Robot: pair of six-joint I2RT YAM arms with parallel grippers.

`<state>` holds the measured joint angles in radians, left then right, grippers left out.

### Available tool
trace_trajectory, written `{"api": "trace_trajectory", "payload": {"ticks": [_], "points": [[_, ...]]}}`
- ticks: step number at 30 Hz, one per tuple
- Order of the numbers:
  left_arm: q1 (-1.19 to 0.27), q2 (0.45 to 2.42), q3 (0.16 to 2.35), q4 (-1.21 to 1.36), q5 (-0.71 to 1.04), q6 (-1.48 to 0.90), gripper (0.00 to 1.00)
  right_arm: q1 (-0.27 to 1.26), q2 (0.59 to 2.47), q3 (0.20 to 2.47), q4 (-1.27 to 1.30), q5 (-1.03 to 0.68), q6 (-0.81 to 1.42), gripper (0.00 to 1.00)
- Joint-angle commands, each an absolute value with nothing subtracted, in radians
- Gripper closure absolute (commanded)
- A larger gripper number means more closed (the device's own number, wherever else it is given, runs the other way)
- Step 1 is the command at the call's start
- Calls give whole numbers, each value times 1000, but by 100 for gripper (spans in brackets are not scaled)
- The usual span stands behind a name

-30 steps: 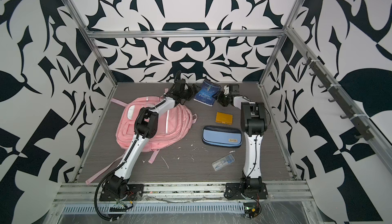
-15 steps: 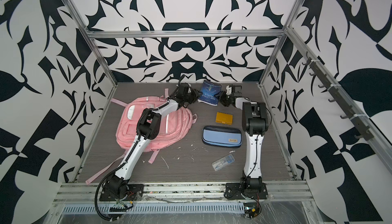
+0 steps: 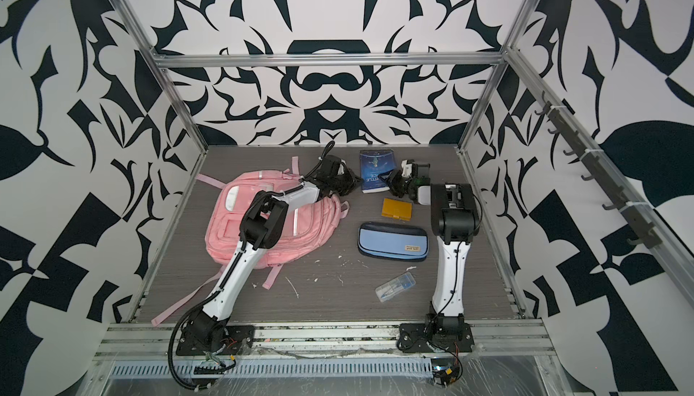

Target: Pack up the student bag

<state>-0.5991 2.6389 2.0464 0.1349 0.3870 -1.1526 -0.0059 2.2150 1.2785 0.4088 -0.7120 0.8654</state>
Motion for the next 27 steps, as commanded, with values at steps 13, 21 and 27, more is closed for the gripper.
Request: {"api": "trace_trajectory", "payload": {"ticks": [13,21,27], "points": [[-556,2177,1629,142,613,-932,1,69,1842,1176,144,-662,580,100],[-434,1787,1521,-317,651,-491,1,198,1601,1247,-209,-658,309,100],[-262,1606,1407,-301,832,-387,1,296,1458,1301,-418,-676,110,100]]}}
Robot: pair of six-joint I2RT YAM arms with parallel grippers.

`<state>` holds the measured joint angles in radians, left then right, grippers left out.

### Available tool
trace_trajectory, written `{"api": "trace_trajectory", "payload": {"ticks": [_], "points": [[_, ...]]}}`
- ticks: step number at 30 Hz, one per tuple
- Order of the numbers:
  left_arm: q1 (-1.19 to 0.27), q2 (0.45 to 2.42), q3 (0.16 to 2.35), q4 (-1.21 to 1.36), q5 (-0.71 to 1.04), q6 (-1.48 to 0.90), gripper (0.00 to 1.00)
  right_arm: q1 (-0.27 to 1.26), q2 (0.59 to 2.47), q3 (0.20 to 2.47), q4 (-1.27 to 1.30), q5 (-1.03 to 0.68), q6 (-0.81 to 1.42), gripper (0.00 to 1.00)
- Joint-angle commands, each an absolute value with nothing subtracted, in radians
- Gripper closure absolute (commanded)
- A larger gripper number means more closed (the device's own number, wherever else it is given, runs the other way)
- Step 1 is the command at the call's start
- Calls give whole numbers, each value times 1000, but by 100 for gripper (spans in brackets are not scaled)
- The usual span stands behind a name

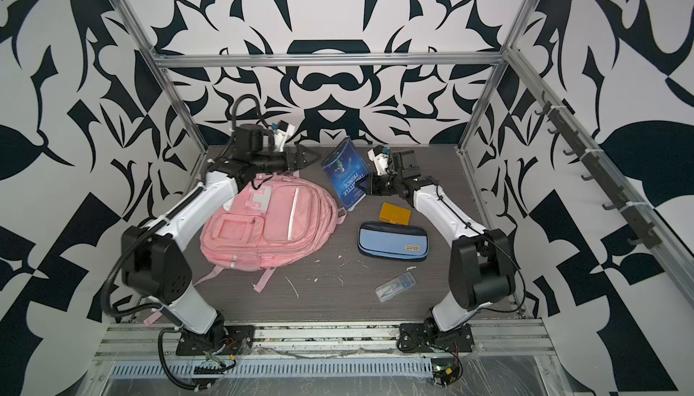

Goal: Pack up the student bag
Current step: 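Grip the blue book's edges with both grippers and lift it upright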

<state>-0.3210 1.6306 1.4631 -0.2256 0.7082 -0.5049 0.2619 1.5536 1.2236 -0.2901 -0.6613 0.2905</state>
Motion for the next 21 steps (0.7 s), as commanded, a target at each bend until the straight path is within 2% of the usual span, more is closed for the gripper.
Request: {"api": "trace_trajectory", "payload": {"ticks": [1,7,13,21], "points": [[-240,1587,1395,-294,863,-373,1,310,1441,1314,-454,-671,78,100],[-212,1564,1408,-312,1004,-264,1,337,1353,1407,-633,-734,-42,100],[-214,1610,1495,-374,1097,-218,1,344,1376,1526,-753,-847,-60,100],[-238,1626,1510,-390,1161,-231,0,353,1388,1536,-725,-944,-49,100]]}}
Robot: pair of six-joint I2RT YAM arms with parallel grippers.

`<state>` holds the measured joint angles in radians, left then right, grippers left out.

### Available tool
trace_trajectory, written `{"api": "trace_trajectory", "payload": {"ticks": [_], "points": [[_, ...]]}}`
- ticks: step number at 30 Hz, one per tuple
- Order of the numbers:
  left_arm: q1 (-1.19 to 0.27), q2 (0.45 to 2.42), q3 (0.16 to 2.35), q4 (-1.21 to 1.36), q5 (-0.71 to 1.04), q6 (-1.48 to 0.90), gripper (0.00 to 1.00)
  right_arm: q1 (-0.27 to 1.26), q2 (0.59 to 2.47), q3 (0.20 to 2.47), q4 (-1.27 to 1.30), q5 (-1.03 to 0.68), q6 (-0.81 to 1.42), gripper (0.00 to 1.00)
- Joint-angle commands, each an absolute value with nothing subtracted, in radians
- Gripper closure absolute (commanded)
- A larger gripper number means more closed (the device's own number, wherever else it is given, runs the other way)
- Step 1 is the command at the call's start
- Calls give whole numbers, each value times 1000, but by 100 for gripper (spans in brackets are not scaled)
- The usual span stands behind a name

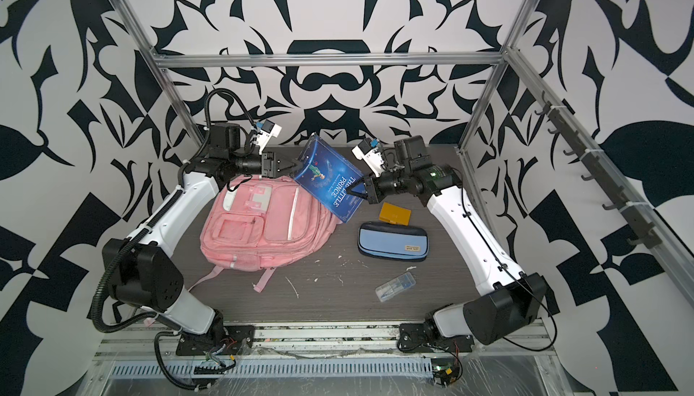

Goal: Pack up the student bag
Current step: 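Grip the blue book's edges with both grippers and lift it upright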

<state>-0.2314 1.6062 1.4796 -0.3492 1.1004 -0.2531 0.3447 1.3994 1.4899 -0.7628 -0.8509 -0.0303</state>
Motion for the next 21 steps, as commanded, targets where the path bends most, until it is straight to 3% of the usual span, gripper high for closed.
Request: {"api": "trace_trajectory", "payload": {"ticks": [1,10,13,14,17,21], "points": [[-241,1630,1517,-391,1165,-232,1,353,1390,1531,-719,-954,-49,100],[-310,1704,1619,-504,1251,-193,0,363,1393,1526,-670,-978,-35,100],[-321,1702,1625,-555,1264,-165,10,362,1394,1523,-650,-963,-25,100],[-321,1696,1623,-553,1268,-167,14,362,1391,1518,-638,-963,-16,100],[-321,1681,1611,-512,1295,-213,43,362,1384,1509,-615,-963,-3,100],[-320,1667,1611,-478,1316,-247,74,361,1379,1514,-621,-956,-17,100]]}}
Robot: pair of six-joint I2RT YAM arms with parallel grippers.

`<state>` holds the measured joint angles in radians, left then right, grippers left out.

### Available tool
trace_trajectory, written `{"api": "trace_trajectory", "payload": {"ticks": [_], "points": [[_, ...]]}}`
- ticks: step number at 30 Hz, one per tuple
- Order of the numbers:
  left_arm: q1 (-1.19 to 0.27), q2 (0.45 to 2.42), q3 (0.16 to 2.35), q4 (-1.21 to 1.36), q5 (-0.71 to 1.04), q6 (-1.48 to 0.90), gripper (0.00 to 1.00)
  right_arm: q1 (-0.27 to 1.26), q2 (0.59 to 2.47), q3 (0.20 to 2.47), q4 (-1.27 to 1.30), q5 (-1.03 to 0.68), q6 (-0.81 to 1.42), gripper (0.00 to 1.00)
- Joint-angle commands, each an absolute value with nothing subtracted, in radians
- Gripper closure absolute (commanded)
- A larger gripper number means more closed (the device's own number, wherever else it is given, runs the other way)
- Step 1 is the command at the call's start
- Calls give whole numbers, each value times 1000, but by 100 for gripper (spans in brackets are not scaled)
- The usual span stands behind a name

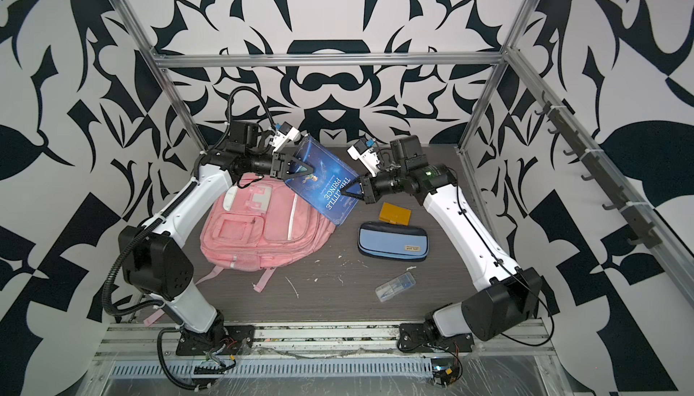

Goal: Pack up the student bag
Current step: 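Grip the blue book's edges with both grippers and lift it upright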

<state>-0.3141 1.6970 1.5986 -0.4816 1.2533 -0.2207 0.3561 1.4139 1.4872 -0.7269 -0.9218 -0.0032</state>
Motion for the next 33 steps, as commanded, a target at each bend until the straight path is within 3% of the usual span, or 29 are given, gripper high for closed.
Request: {"api": "trace_trajectory", "payload": {"ticks": [1,3,5,9,12,14,16,19,21,26,29,33], "points": [[-319,1663,1609,-478,1321,-250,80,359,1377,1517,-620,-954,-18,100],[-319,1658,1605,-492,1328,-249,94,358,1375,1519,-614,-948,-17,100],[-318,1648,1593,-503,1332,-245,100,357,1374,1520,-611,-932,-16,100],[-308,1616,1555,-475,1335,-276,100,355,1358,1517,-575,-891,8,86],[-307,1594,1515,-407,1320,-333,100,355,1348,1506,-518,-859,69,66],[-305,1586,1492,-369,1293,-366,100,354,1342,1493,-486,-844,100,60],[-305,1582,1482,-340,1285,-391,100,355,1336,1476,-452,-843,118,66],[-305,1571,1472,-313,1265,-407,100,354,1331,1460,-432,-839,128,88],[-305,1571,1465,-292,1258,-418,100,355,1339,1462,-439,-850,123,91],[-304,1574,1462,-245,1259,-450,100,354,1389,1474,-458,-910,138,65],[-305,1580,1457,-215,1259,-474,100,354,1418,1469,-455,-928,146,62],[-305,1582,1430,-155,1251,-519,100,353,1431,1451,-434,-938,132,91]]}}
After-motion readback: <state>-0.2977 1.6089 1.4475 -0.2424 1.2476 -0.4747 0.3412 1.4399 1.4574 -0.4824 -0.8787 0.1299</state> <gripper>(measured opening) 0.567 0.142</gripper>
